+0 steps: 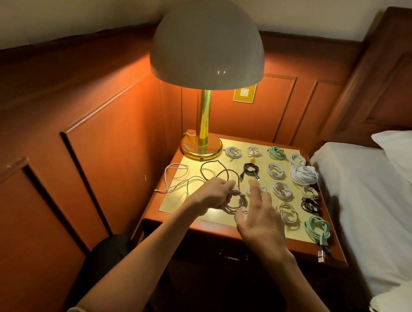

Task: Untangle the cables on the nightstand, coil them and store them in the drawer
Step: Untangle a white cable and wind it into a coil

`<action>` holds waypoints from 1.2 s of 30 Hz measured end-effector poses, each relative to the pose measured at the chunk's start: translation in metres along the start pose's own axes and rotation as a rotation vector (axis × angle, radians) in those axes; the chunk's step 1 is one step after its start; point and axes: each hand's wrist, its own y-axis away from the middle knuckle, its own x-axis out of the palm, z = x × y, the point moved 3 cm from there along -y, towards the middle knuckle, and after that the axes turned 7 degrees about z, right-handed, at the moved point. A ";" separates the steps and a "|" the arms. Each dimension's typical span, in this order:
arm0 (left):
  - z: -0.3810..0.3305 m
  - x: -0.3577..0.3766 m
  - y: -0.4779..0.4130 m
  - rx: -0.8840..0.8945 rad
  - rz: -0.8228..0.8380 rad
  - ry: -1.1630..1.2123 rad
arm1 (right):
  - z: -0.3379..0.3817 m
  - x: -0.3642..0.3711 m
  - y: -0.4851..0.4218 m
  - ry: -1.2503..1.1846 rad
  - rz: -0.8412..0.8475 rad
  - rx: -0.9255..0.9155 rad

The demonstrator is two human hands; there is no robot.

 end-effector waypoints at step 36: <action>0.081 -0.132 -0.042 -0.088 -0.348 -0.658 | -0.010 0.054 -0.265 0.272 0.298 0.131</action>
